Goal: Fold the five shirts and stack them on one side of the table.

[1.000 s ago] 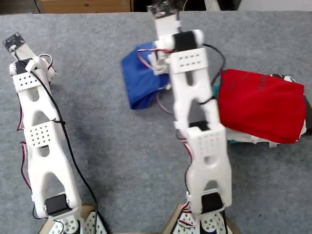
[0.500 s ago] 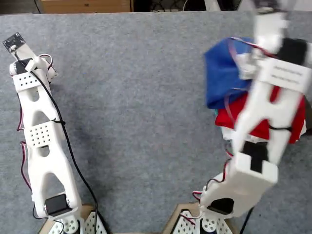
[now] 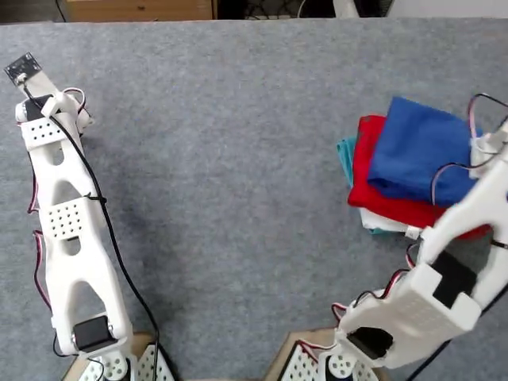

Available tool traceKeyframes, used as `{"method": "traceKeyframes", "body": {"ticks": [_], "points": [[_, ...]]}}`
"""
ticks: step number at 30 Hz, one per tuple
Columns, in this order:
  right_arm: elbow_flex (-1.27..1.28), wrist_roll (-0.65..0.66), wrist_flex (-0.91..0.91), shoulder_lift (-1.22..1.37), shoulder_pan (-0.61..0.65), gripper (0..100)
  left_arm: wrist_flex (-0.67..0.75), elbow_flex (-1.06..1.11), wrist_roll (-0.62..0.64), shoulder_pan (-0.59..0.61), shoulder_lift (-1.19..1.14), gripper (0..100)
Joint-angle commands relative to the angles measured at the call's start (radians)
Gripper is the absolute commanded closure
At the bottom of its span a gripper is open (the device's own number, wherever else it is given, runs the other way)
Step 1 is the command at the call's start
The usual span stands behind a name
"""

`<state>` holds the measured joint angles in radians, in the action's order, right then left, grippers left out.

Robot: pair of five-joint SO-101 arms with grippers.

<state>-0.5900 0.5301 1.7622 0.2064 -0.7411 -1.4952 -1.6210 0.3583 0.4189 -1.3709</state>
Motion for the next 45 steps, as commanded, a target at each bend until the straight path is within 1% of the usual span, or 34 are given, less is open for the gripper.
{"method": "traceKeyframes", "body": {"ticks": [1, 4, 6, 8, 11, 12, 13, 14, 17, 19, 22, 23, 25, 28, 30, 33, 36, 38, 40, 43, 45], "points": [[-0.059, 0.02, 0.003, -0.059, -0.031, 51.6, 0.006, -0.041, 0.009, 0.002, 0.043, 97], [-0.101, 0.029, 0.005, -0.059, -0.038, 54.8, 0.006, -0.041, 0.009, 0.002, 0.043, 97], [-0.124, 0.029, 0.005, -0.064, -0.041, 61.9, 0.006, -0.039, 0.009, 0.002, 0.043, 97], [-0.127, 0.029, 0.005, -0.097, -0.041, 74.7, 0.005, -0.041, 0.009, 0.002, 0.043, 97], [-0.11, 0.038, 0.003, -0.185, -0.028, 98.5, -0.046, -0.045, 0.002, -0.012, 0.054, 97], [-0.104, 0.044, 0.003, -0.216, -0.006, 98.3, -0.064, -0.045, -0.011, -0.022, 0.061, 97], [-0.085, 0.048, 0.003, -0.246, 0.009, 95.2, -0.087, -0.045, -0.031, -0.036, 0.077, 97], [-0.059, 0.044, 0.003, -0.277, 0.025, 94.6, -0.118, -0.045, -0.051, -0.05, 0.098, 97], [0.061, 0.051, 0.003, -0.38, 0.126, 98.8, -0.218, -0.045, -0.104, -0.094, 0.15, 97], [0.191, 0.051, 0.003, -0.47, 0.199, 98.5, -0.27, -0.042, -0.141, -0.119, 0.18, 97], [0.455, 0.055, -0.005, -0.634, 0.368, 98.6, -0.272, -0.035, -0.224, -0.119, 0.204, 97], [0.564, 0.052, -0.031, -0.694, 0.428, 98.6, -0.273, -0.03, -0.238, -0.113, 0.209, 97], [0.805, 0.029, -0.149, -0.816, 0.519, 98.6, -0.276, -0.03, -0.255, -0.102, 0.221, 97], [1.139, -0.031, -0.377, -1.01, 0.598, 98.6, -0.276, 0.028, -0.276, -0.084, 0.275, 97], [1.336, -0.064, -0.548, -1.119, 0.624, 98.6, -0.276, 0.127, -0.276, -0.081, 0.354, 97], [1.6, -0.091, -0.802, -1.225, 0.637, 98.6, -0.275, 0.357, -0.273, -0.093, 0.52, 97], [1.808, -0.118, -0.976, -1.287, 0.637, 98.6, -0.27, 0.625, -0.273, -0.116, 0.72, 97], [1.905, -0.124, -1.033, -1.305, 0.644, 98.5, -0.259, 0.826, -0.278, -0.134, 0.847, 97], [1.963, -0.126, -1.037, -1.317, 0.657, 98.5, -0.196, 1.044, -0.281, -0.136, 0.968, 97], [2.037, -0.155, -1.045, -1.331, 0.694, 98.5, -0.054, 1.397, -0.287, -0.136, 1.197, 97], [2.089, -0.201, -1.046, -1.342, 0.726, 98.5, 0.077, 1.669, -0.316, -0.147, 1.367, 97]]}}
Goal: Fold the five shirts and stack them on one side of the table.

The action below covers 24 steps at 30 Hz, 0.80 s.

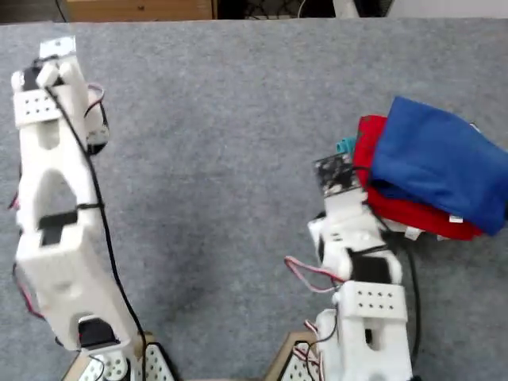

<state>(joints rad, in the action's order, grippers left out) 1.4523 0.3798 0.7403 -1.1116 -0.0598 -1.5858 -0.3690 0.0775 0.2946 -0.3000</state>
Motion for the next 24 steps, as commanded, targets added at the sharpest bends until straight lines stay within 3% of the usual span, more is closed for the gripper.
{"method": "traceKeyframes", "body": {"ticks": [1, 6, 9, 12, 20, 24], "points": [[0.073, -0.071, -0.025, -0.035, 0.061, 98.5, 0.238, 0.552, -0.052, -0.022, 0.382, 97], [0.179, -0.137, -0.025, -0.137, 0.086, 98.4, 0.58, 1.09, -0.063, 0.053, 0.666, 97], [0.228, -0.137, -0.015, -0.245, 0.084, 98.5, 0.767, 1.308, -0.074, 0.102, 0.72, 97], [0.243, -0.137, 0.057, -0.349, 0.084, 98.5, 0.913, 1.443, -0.166, 0.139, 0.733, 97], [0.243, -0.135, 0.299, -0.555, 0.08, 98.5, 0.73, 1.5, -0.17, 0.131, 0.881, 97], [0.243, -0.137, 0.377, -0.613, 0.029, 98.4, 0.75, 1.639, -0.18, 0.13, 1.066, 97]]}}
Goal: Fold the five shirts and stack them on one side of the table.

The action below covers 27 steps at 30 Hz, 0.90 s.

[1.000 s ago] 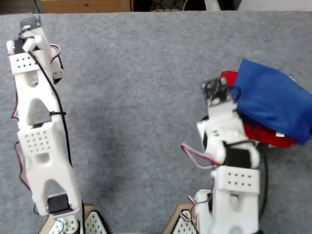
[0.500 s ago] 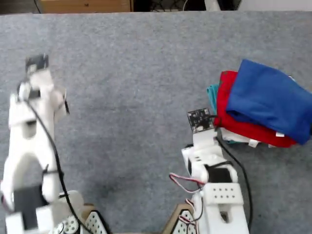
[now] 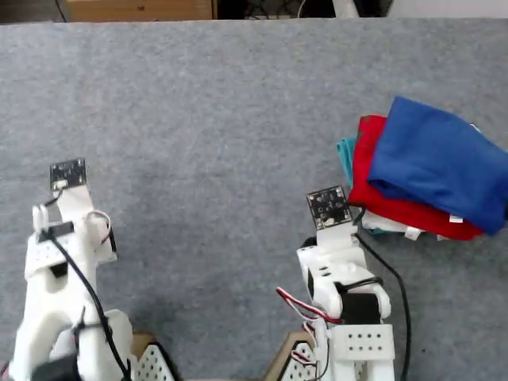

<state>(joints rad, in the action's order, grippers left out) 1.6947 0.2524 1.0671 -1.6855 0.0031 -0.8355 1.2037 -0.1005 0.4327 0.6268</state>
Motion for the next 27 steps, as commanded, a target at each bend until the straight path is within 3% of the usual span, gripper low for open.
{"method": "traceKeyframes", "body": {"ticks": [1, 7, 15, 27], "points": [[-0.001, -0.009, 0.074, -0.053, -0.04, 98.4, 0.002, 0.102, -0.006, -0.013, 0.206, 97], [-0.004, -0.008, 0.166, -0.073, -0.04, 98.5, -0.031, 0.329, -0.092, -0.007, 0.646, 97], [-0.004, -0.008, 0.166, -0.073, -0.04, 98.5, -0.261, 0.49, -0.089, -0.015, 1.197, 97], [-0.004, -0.008, 0.166, -0.073, -0.04, 98.5, -0.215, 0.492, -0.091, -0.016, 1.168, 97]]}}
